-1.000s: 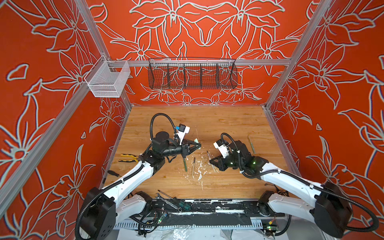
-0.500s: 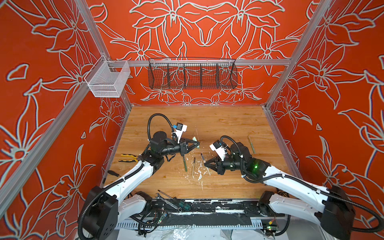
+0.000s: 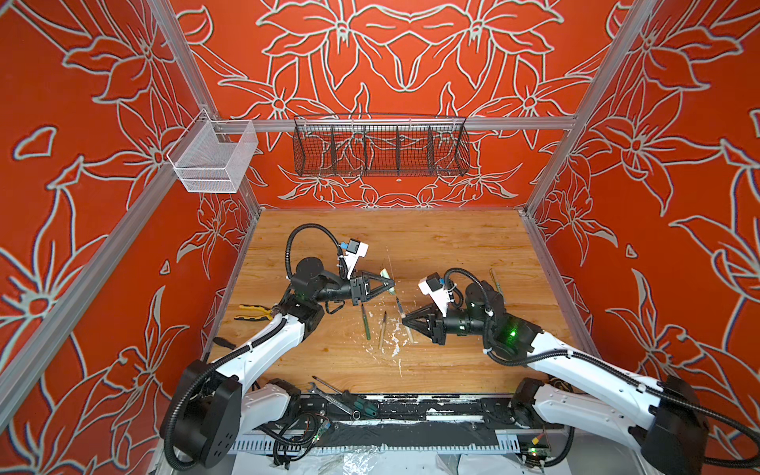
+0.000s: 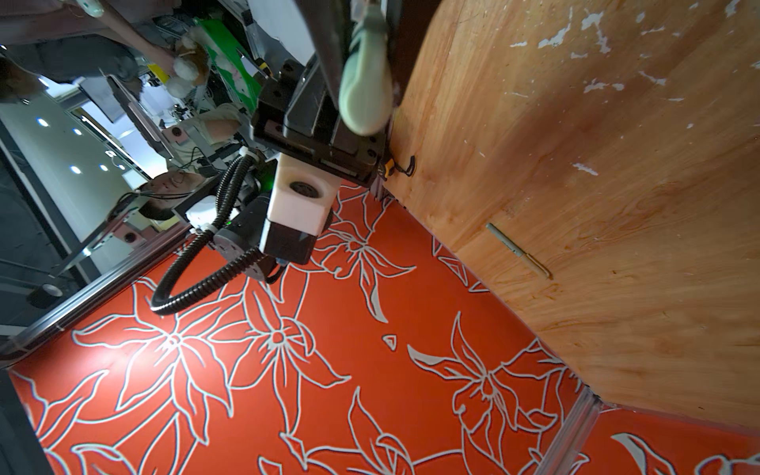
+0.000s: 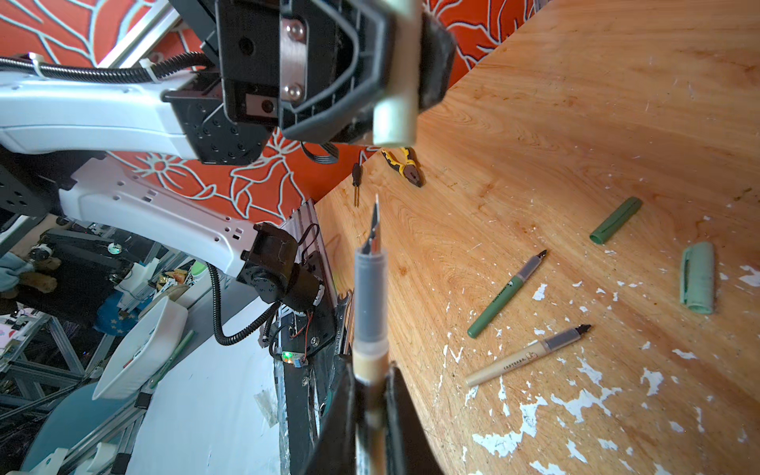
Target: Insert the pens into the pen caps
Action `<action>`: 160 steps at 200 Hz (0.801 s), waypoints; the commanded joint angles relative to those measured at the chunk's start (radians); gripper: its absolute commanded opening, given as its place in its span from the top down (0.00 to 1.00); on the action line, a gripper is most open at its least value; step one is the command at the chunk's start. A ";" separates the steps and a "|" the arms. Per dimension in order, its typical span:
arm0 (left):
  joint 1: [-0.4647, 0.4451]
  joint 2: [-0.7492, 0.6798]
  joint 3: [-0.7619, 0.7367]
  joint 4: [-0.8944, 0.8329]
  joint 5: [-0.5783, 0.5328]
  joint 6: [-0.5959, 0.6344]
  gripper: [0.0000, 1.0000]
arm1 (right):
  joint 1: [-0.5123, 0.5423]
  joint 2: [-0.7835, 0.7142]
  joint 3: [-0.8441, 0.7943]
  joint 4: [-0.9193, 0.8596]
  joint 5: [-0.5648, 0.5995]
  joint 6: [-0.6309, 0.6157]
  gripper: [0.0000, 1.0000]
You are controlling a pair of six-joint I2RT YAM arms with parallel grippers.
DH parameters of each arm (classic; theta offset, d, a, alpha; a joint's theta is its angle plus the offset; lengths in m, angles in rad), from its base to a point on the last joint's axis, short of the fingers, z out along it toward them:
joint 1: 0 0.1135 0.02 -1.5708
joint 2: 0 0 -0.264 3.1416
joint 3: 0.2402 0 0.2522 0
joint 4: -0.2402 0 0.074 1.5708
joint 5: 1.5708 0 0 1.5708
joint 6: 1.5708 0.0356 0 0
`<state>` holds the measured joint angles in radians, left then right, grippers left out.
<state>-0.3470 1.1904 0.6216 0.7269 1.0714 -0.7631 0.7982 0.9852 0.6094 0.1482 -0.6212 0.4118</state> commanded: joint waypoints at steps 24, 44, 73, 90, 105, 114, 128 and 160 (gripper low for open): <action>0.003 0.065 -0.011 0.265 0.097 -0.159 1.00 | 0.006 -0.006 0.018 0.042 -0.023 0.007 1.00; 0.003 0.091 -0.011 0.312 0.108 -0.191 1.00 | 0.007 -0.006 0.020 0.045 -0.020 0.010 1.00; 0.000 0.100 -0.012 0.315 0.115 -0.191 1.00 | 0.007 -0.011 0.020 0.051 -0.005 0.016 1.00; -0.001 0.091 -0.014 0.301 0.114 -0.180 1.00 | 0.008 -0.014 0.020 0.055 0.009 0.019 1.00; -0.003 0.080 -0.013 0.266 0.114 -0.155 1.00 | 0.007 -0.018 0.018 0.058 0.020 0.022 1.00; -0.009 0.074 -0.011 0.251 0.114 -0.143 1.00 | 0.008 -0.017 0.021 0.058 0.025 0.022 1.00; -0.015 0.065 -0.009 0.228 0.114 -0.125 1.00 | 0.008 -0.020 0.020 0.060 0.032 0.024 1.00; -0.024 0.046 -0.004 0.151 0.109 -0.067 1.00 | 0.006 -0.022 0.022 0.065 0.032 0.027 1.00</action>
<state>-0.3614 1.2667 0.6193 0.9199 1.1622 -0.8848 0.7986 0.9833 0.6094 0.1734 -0.6060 0.4290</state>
